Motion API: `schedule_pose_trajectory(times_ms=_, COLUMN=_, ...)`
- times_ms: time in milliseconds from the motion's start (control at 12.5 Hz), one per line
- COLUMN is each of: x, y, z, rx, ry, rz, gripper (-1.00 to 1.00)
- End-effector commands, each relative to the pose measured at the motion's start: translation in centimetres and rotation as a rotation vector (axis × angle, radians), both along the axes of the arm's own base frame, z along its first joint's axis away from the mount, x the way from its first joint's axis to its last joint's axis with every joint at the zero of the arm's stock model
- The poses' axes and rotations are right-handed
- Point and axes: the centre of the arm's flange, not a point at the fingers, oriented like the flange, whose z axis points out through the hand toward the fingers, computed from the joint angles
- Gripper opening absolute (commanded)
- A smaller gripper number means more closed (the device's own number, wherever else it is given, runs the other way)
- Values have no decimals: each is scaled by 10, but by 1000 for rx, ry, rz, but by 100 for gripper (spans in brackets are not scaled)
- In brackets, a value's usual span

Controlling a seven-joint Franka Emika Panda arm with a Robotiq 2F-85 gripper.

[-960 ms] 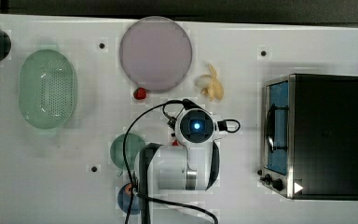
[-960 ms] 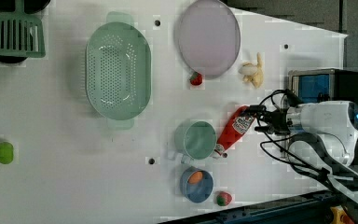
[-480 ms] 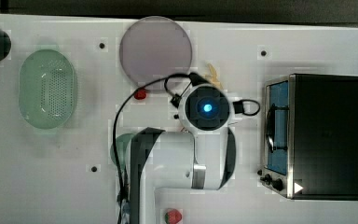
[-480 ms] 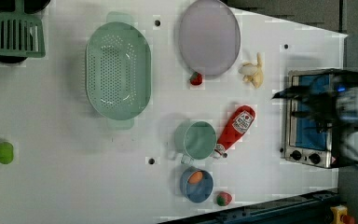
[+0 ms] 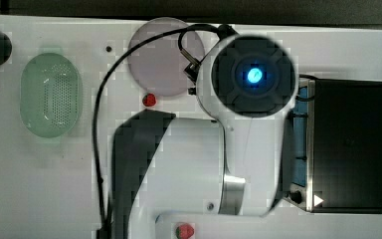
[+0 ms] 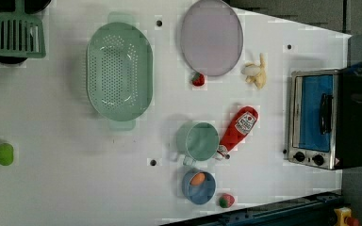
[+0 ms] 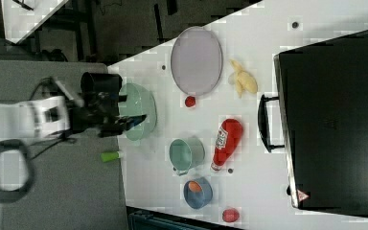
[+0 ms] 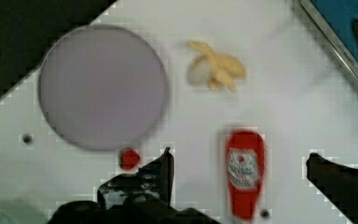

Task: Pick ketchup from plate and place it on table.

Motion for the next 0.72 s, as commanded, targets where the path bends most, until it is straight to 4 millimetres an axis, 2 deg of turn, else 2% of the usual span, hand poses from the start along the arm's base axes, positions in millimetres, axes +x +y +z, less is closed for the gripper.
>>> schedule_pose_trajectory(times_ms=80, x=-11, y=-2, z=31, rx=5, ry=75, rz=-61, gripper=100)
schedule_pose_trajectory(times_ms=240, x=-16, y=-1, z=40, rx=6, ry=101, rz=-61, gripper=100)
schedule_pose_trajectory(times_ms=720, x=-15, y=-1, z=35, rx=6, ry=107, rz=-61, gripper=100)
